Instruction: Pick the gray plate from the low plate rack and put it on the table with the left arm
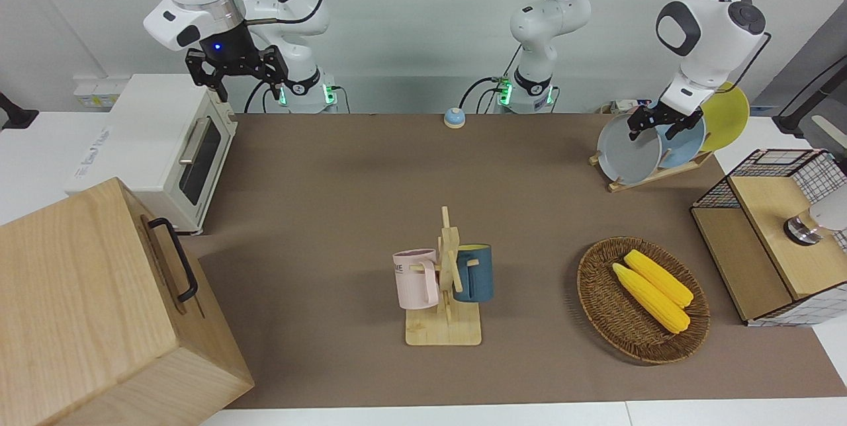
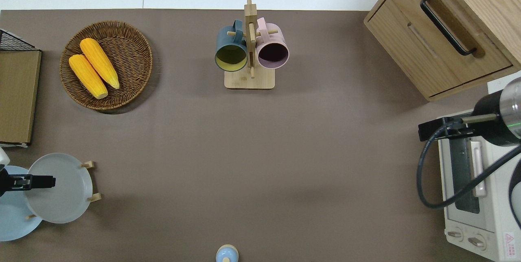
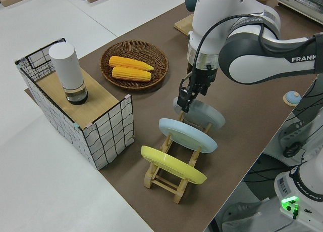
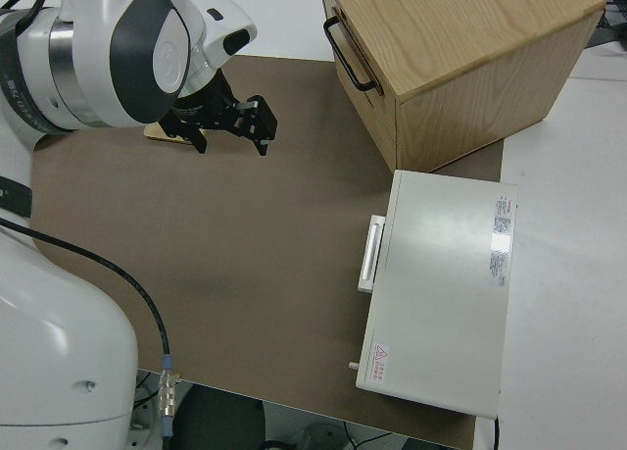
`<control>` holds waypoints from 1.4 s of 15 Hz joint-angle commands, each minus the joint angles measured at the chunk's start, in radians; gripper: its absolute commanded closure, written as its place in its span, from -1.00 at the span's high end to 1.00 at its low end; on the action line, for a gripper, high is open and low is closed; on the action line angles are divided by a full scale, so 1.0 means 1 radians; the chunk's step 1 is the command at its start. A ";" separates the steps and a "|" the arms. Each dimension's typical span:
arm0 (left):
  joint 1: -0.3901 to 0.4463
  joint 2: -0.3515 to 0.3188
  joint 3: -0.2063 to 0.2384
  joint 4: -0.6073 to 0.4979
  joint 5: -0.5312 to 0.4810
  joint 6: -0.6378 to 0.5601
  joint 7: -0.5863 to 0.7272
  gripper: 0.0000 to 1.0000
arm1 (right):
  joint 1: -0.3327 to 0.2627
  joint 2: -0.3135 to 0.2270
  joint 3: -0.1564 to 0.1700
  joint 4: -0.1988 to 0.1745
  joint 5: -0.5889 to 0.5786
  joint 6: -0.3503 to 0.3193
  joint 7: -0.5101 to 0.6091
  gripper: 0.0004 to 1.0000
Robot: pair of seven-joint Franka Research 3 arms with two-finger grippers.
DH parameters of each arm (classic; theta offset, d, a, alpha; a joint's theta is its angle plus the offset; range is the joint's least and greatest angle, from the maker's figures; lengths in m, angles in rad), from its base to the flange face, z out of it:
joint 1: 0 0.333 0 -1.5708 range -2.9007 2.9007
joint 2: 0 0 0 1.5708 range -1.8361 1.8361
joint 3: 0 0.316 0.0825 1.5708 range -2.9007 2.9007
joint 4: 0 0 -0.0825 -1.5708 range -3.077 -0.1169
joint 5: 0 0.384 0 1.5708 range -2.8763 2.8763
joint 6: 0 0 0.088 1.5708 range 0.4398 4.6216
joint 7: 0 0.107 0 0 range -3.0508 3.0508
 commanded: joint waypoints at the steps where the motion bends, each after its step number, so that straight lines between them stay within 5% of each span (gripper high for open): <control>1: 0.001 -0.038 0.002 -0.059 0.016 0.044 0.005 0.99 | -0.007 -0.002 0.007 0.006 0.007 -0.014 0.000 0.98; 6: 0.001 -0.036 0.002 -0.060 0.014 0.044 0.005 0.83 | -0.007 -0.002 0.005 0.006 0.007 -0.013 0.000 0.97; 15: 0.001 -0.036 0.002 -0.065 0.014 0.044 0.005 -0.97 | -0.007 -0.002 0.007 0.006 0.007 -0.014 0.000 0.97; 21: -0.011 -0.041 0.001 -0.057 0.014 0.029 0.003 -1.00 | -0.007 -0.002 0.007 0.006 0.007 -0.014 0.000 0.97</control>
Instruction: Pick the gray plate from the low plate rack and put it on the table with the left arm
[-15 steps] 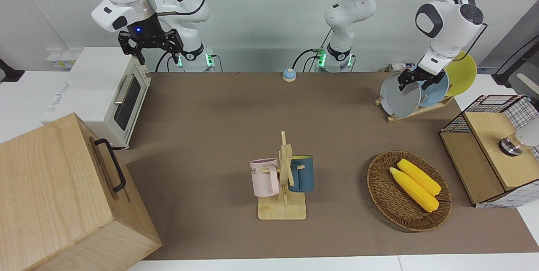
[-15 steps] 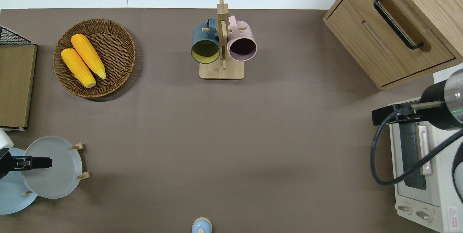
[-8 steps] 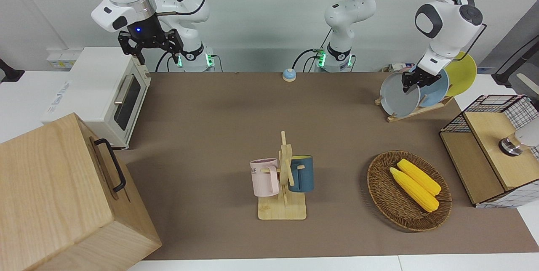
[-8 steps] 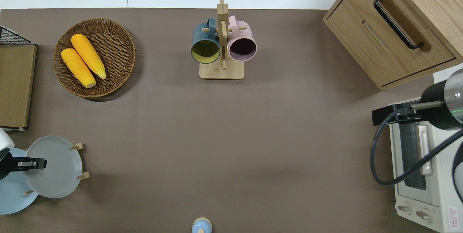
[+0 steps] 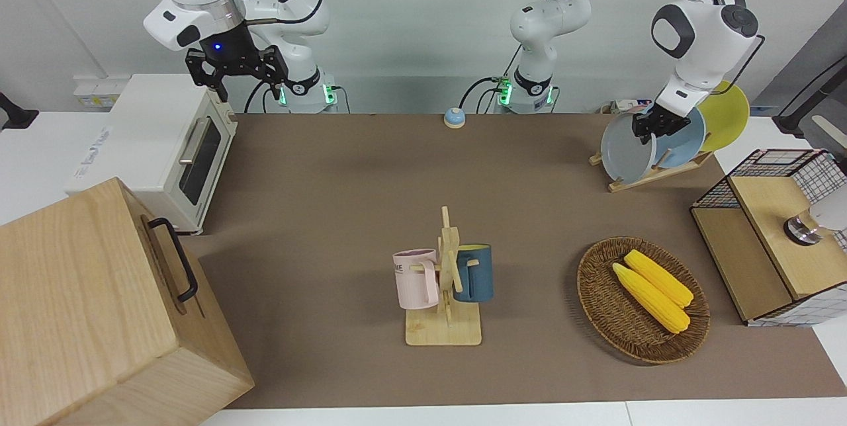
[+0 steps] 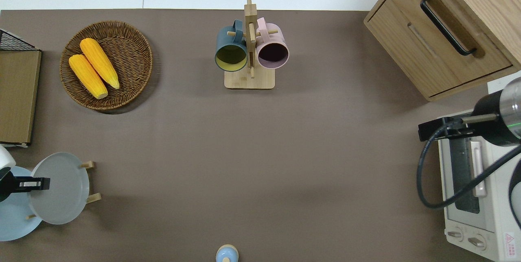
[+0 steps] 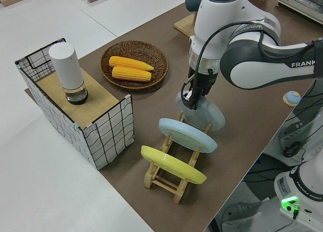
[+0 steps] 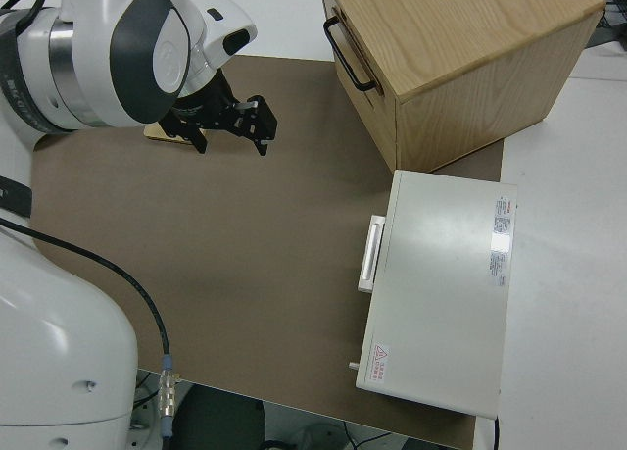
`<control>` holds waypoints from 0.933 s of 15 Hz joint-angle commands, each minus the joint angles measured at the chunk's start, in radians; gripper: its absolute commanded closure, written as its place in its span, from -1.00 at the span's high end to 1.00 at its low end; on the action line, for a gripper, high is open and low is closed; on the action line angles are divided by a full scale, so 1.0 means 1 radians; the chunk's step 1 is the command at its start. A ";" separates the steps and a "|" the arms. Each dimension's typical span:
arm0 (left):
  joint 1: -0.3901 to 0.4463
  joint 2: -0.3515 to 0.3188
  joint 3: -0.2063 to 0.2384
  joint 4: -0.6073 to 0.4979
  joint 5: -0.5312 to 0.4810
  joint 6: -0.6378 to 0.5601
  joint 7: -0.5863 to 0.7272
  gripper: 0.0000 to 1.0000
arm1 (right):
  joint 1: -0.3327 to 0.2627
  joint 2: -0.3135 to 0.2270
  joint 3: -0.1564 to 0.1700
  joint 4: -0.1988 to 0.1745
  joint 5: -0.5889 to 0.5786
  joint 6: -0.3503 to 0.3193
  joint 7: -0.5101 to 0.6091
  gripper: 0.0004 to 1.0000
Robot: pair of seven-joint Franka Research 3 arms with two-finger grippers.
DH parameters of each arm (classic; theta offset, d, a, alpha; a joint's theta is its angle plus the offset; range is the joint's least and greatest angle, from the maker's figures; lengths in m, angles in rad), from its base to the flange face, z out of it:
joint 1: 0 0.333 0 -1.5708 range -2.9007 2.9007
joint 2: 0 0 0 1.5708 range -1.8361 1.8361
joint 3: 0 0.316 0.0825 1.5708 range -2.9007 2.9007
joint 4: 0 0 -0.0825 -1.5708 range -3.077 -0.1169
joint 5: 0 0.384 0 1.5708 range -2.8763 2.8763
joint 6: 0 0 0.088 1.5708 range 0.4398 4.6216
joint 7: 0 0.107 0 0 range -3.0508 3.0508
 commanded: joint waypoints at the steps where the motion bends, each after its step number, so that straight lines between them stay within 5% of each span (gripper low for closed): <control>1: -0.011 -0.039 0.002 -0.024 0.012 0.005 0.005 -1.00 | -0.007 -0.002 0.007 0.006 0.007 -0.014 0.000 0.98; 14: -0.012 -0.050 -0.029 0.186 0.012 -0.169 -0.026 -1.00 | -0.007 -0.002 0.007 0.006 0.007 -0.014 0.000 0.98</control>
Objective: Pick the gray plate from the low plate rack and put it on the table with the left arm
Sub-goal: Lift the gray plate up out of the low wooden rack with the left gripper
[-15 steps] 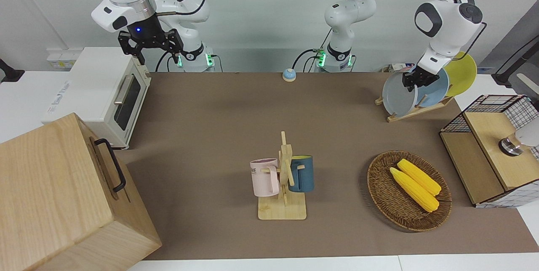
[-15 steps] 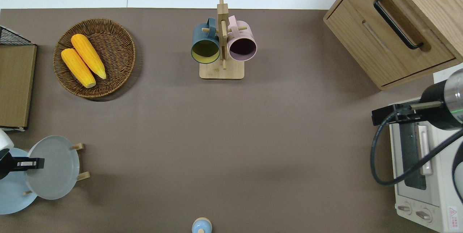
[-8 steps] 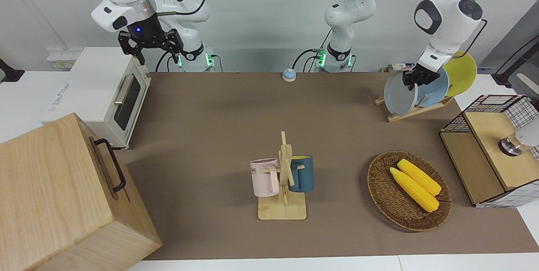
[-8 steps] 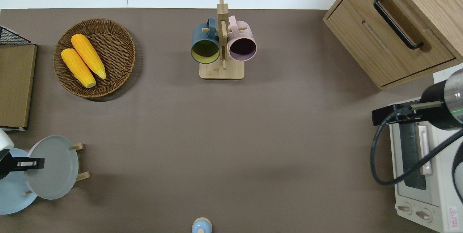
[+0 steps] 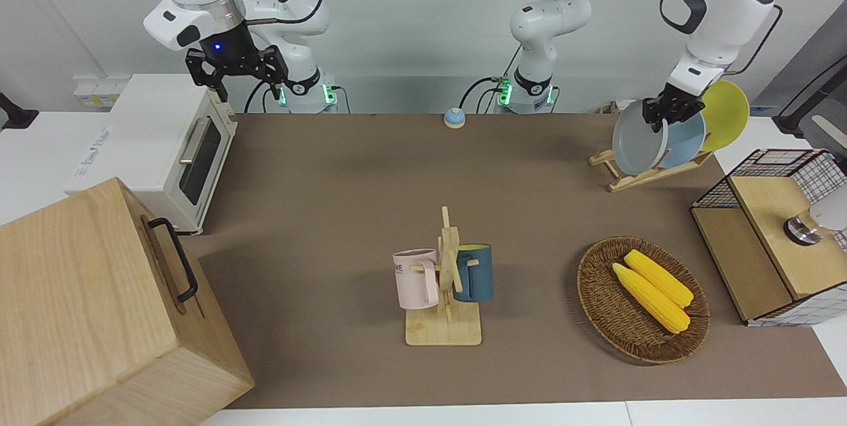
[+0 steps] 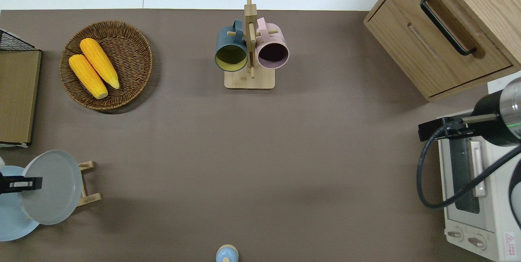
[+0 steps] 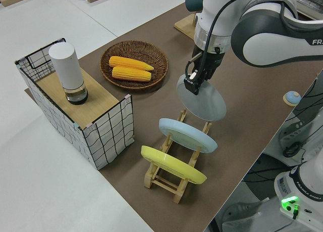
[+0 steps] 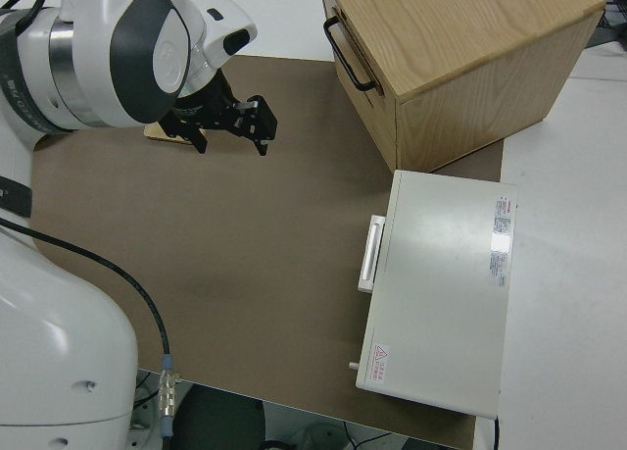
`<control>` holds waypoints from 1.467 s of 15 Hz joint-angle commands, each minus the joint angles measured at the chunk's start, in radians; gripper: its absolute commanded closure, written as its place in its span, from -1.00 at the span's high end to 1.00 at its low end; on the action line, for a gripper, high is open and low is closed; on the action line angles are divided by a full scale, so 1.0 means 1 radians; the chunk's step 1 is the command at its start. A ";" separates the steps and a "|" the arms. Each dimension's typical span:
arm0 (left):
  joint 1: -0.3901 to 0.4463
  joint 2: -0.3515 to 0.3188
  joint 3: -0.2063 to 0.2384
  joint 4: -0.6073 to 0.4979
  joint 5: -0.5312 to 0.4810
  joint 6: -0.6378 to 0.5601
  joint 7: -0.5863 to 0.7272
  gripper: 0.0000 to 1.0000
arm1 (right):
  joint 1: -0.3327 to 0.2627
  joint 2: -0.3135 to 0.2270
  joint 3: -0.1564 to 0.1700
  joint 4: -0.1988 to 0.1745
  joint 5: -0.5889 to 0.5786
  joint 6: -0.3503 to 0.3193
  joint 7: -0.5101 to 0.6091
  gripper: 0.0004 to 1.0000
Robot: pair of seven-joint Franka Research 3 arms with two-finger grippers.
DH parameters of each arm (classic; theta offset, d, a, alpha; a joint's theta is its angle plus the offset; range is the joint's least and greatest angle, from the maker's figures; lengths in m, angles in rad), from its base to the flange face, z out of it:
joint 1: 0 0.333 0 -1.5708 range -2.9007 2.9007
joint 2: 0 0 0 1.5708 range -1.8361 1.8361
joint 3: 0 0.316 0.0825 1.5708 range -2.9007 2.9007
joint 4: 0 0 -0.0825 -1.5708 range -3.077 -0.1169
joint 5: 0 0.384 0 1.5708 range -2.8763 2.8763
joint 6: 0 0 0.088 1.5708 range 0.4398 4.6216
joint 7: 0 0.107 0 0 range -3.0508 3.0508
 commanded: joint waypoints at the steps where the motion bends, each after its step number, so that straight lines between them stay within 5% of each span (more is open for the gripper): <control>1: -0.006 -0.004 -0.017 0.089 0.012 -0.083 -0.036 -1.00 | -0.007 -0.002 0.005 0.006 0.007 -0.014 -0.001 0.98; 8: -0.007 -0.004 -0.052 0.204 -0.034 -0.230 -0.112 -1.00 | -0.007 -0.002 0.005 0.006 0.007 -0.014 -0.001 0.98; 22: -0.006 0.014 -0.048 0.112 -0.479 -0.358 -0.165 -1.00 | -0.007 -0.002 0.005 0.006 0.007 -0.014 -0.001 0.98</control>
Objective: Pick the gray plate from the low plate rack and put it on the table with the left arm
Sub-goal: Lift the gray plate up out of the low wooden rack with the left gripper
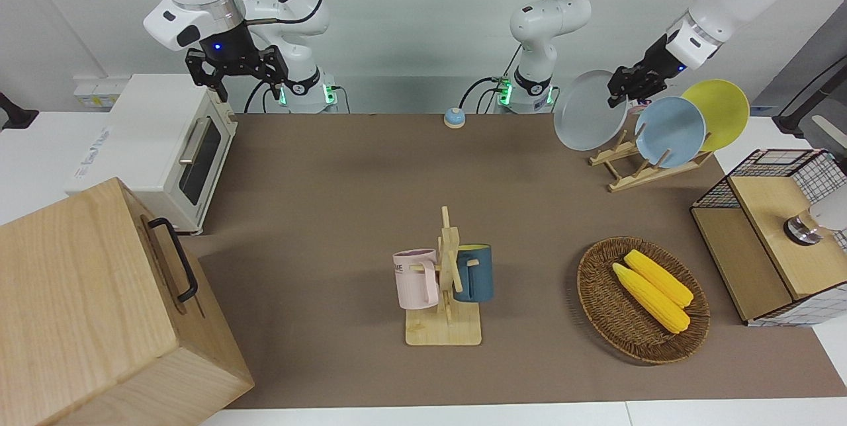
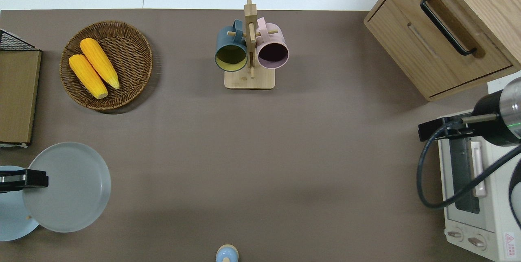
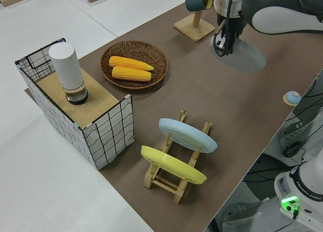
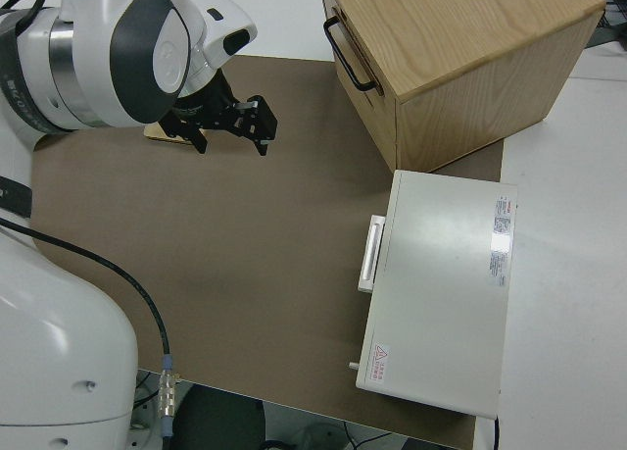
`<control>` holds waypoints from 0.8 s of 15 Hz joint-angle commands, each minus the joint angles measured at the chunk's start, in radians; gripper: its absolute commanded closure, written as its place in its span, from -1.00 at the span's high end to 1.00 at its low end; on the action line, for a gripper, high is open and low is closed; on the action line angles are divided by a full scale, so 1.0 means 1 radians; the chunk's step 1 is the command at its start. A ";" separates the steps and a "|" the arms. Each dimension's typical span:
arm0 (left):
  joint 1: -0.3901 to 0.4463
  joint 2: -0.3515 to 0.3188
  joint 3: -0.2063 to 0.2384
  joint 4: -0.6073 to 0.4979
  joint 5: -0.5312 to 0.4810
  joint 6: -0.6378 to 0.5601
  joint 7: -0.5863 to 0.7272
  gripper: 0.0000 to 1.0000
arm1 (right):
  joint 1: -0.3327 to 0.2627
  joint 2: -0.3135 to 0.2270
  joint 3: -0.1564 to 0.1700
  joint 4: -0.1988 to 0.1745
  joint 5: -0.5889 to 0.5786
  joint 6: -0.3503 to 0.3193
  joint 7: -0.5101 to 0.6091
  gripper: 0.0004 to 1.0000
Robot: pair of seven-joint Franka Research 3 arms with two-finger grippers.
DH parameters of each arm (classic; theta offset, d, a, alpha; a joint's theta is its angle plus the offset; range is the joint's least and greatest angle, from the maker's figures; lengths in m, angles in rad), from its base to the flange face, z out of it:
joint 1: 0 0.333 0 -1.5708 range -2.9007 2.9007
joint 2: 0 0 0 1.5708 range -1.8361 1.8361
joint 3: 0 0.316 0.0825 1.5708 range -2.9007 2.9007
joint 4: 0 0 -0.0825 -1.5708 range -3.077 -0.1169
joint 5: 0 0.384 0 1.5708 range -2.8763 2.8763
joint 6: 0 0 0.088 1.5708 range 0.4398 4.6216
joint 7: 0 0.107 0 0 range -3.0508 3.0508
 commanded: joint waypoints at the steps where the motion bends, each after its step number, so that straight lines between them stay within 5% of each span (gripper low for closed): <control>1: -0.006 0.003 0.007 -0.077 -0.104 0.002 0.000 -1.00 | -0.007 -0.002 0.007 0.006 0.007 -0.014 0.000 0.97; 12: -0.093 0.029 0.001 -0.272 -0.218 0.147 0.104 -1.00 | -0.007 -0.002 0.007 0.006 0.007 -0.014 0.000 0.98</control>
